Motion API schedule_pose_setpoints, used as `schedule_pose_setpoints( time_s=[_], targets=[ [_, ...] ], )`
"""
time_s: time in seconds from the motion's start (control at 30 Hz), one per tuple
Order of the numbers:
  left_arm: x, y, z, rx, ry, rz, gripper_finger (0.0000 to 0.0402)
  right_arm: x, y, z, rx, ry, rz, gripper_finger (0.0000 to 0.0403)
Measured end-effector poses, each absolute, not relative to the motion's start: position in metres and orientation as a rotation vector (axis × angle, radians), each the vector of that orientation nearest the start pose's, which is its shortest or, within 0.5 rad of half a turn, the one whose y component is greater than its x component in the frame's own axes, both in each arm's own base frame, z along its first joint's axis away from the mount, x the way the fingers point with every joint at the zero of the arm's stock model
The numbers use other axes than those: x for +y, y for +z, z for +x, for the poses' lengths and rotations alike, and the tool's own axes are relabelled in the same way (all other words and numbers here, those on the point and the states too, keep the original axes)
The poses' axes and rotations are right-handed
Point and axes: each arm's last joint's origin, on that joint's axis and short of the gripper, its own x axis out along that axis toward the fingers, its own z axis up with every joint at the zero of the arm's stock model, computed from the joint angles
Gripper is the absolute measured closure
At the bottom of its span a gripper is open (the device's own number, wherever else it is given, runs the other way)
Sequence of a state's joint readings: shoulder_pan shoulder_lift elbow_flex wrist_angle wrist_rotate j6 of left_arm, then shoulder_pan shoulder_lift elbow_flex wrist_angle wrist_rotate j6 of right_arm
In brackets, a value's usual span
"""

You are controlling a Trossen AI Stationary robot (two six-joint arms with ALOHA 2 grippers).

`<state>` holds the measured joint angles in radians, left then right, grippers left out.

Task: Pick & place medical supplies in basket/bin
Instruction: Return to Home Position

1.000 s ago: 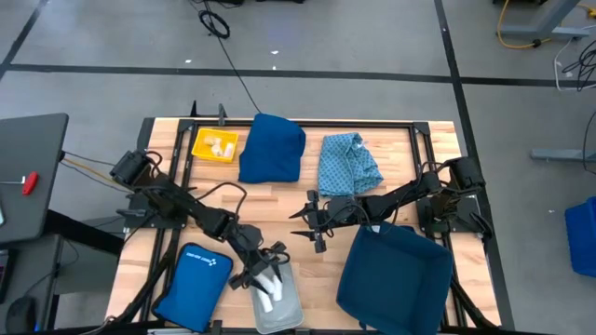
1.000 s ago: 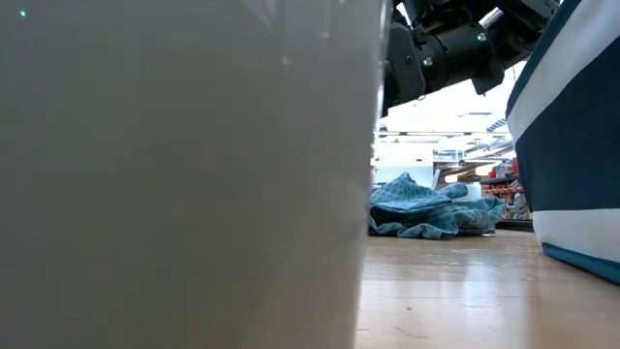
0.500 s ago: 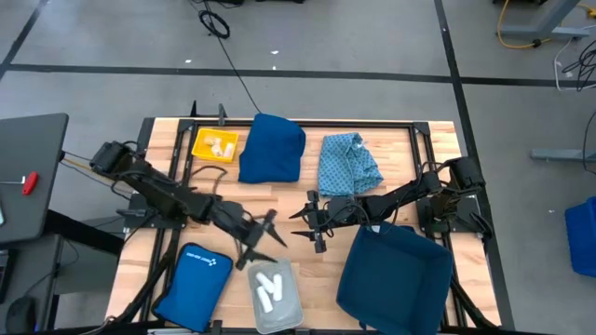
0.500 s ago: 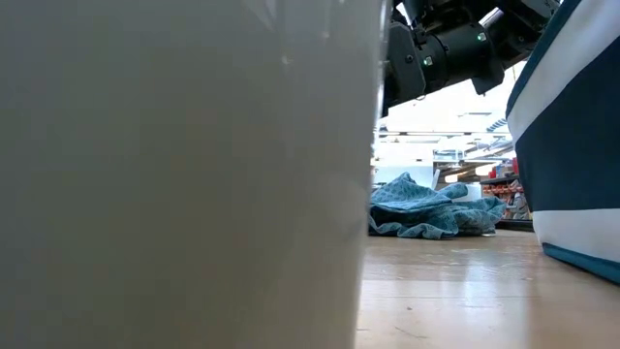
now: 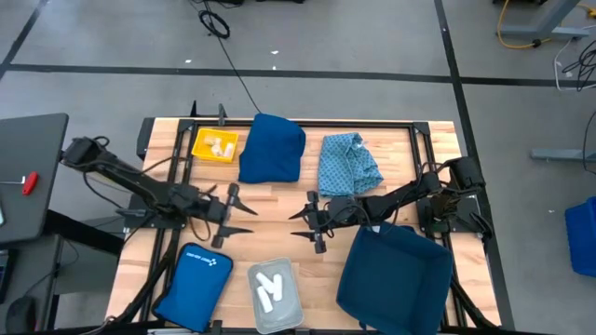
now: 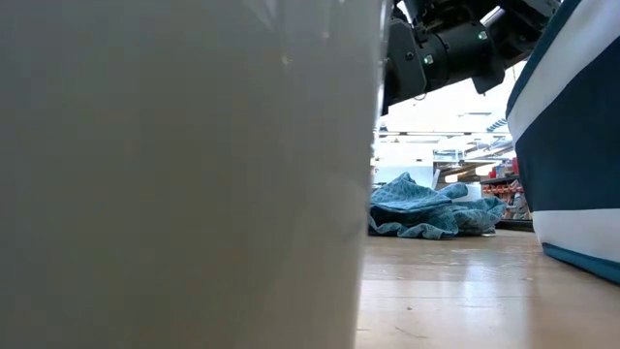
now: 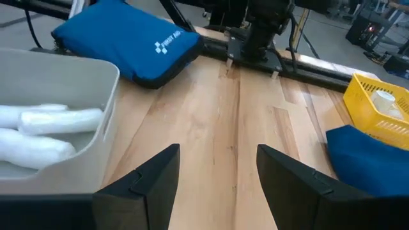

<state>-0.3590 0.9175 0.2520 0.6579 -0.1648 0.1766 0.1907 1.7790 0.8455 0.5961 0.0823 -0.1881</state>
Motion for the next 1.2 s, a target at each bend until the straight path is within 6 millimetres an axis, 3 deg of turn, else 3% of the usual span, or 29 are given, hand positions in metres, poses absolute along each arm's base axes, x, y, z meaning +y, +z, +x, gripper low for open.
schedule_pose_setpoints(
  time_s=[0.27, 0.47, 0.63, 0.77, 0.97, 1.2],
  targets=[
    [-0.041, 0.193, 0.148, -0.017, -0.165, 0.108, 0.0173, 0.077, 0.187, 0.353, 0.184, 0.206, -0.222, 0.0187],
    [-0.033, 0.182, 0.139, 0.0, -0.157, 0.072, 0.0173, 0.069, 0.214, 0.333, 0.128, 0.194, -0.233, 0.0187],
    [-0.029, 0.177, 0.137, 0.005, -0.141, 0.067, 0.0173, 0.05, 0.237, 0.295, 0.028, 0.232, -0.172, 0.0187],
    [-0.028, 0.177, 0.137, 0.009, -0.15, 0.067, 0.0173, 0.036, 0.245, 0.257, -0.045, 0.279, -0.154, 0.0187],
    [-0.026, 0.177, 0.137, 0.011, -0.135, 0.07, 0.0173, 0.023, 0.237, 0.212, -0.095, 0.271, -0.18, 0.0188],
    [-0.024, 0.176, 0.138, 0.019, -0.138, 0.07, 0.0173, 0.01, 0.214, 0.177, -0.109, 0.215, -0.134, 0.0188]
  ],
)
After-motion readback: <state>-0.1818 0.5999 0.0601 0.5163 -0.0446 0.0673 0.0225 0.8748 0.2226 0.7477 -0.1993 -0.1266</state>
